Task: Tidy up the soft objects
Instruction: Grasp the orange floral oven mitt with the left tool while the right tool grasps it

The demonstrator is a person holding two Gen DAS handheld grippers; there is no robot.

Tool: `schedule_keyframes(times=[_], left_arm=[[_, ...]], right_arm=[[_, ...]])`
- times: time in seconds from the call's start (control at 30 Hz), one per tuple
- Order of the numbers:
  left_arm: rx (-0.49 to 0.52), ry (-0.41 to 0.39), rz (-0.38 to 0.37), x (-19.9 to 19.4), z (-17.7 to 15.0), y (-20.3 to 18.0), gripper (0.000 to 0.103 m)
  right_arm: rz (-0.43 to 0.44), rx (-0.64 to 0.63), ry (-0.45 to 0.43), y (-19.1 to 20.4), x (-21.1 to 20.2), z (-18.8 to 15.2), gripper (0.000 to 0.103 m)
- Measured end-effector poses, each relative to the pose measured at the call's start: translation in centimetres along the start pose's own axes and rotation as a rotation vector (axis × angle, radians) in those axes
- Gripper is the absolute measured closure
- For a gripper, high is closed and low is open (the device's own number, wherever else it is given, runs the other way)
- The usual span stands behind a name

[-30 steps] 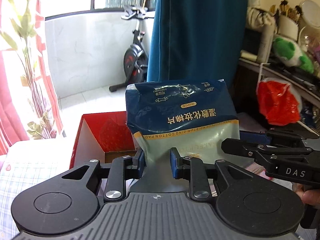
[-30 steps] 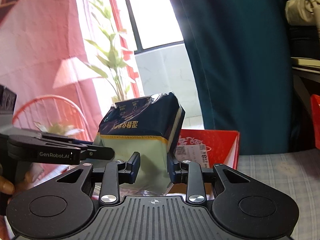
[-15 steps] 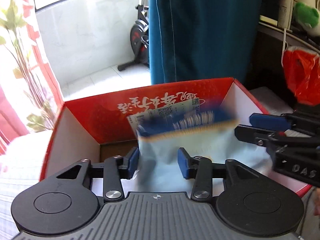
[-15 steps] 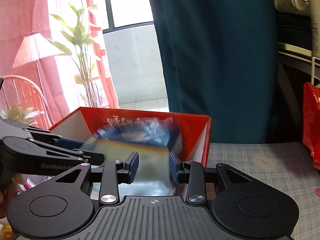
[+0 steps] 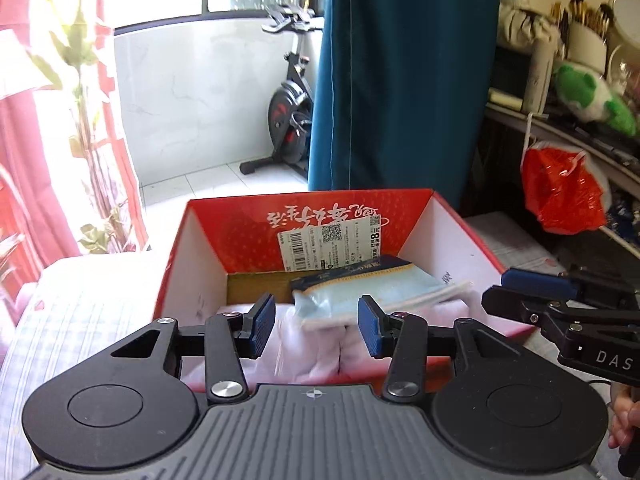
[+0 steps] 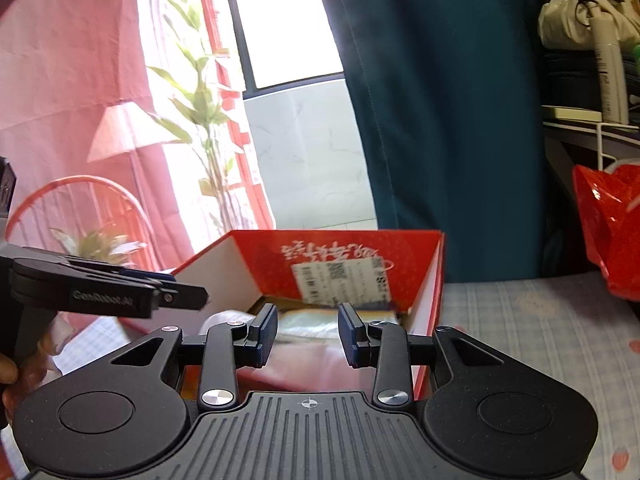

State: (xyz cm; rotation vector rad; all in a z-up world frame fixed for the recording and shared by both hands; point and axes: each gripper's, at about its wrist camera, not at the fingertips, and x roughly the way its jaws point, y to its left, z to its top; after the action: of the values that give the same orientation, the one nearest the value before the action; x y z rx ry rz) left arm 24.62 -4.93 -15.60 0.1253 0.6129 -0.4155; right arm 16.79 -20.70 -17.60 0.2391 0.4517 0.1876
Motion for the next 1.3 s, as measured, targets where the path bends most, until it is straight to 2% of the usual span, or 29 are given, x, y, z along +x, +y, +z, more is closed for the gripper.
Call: schedule_keyframes(times=[0.1,0.23,0.6,0.73,0.83,1.13,1.3], left_arm=[[-0.019,-0.017,0.005,-2.2,-1.9,0.1,0.055],[-0.040,-0.005,0.020,-3.6,-4.7,0.2,0.055],[-0.148,0.061,0.076,-4.9,-10.5,1.8,0.055],[-0.222,0.093,0.084,-5.2,-12.3,2.8,0.055],[-0.214,0.102,0.092,-5.3,-12.7,3.1,0.055],[-0.221,0.104,0.031,-4.5,-13.1,2.3,0.055],[-0.231,0.093,0.023,-4.1,-13.8,2.4,0.055]], right_arm=[[0.000,0.015,0.004,0.7,-1.9,-1.3,0.071],[0.001,0.012,0.052,1.6,-3.1,-3.6,0.071],[-0.006,0.009,0.253,2.8,-0.7,-11.5,0.070],[0.007,0.036,0.248,2.4,-0.7,-12.0,0.070],[0.014,0.045,0.245,2.2,-0.5,-12.1,0.070],[0.022,0.064,0.240,1.8,-0.5,-12.2,0.070],[0.023,0.058,0.232,2.1,-0.6,-12.2,0.066]])
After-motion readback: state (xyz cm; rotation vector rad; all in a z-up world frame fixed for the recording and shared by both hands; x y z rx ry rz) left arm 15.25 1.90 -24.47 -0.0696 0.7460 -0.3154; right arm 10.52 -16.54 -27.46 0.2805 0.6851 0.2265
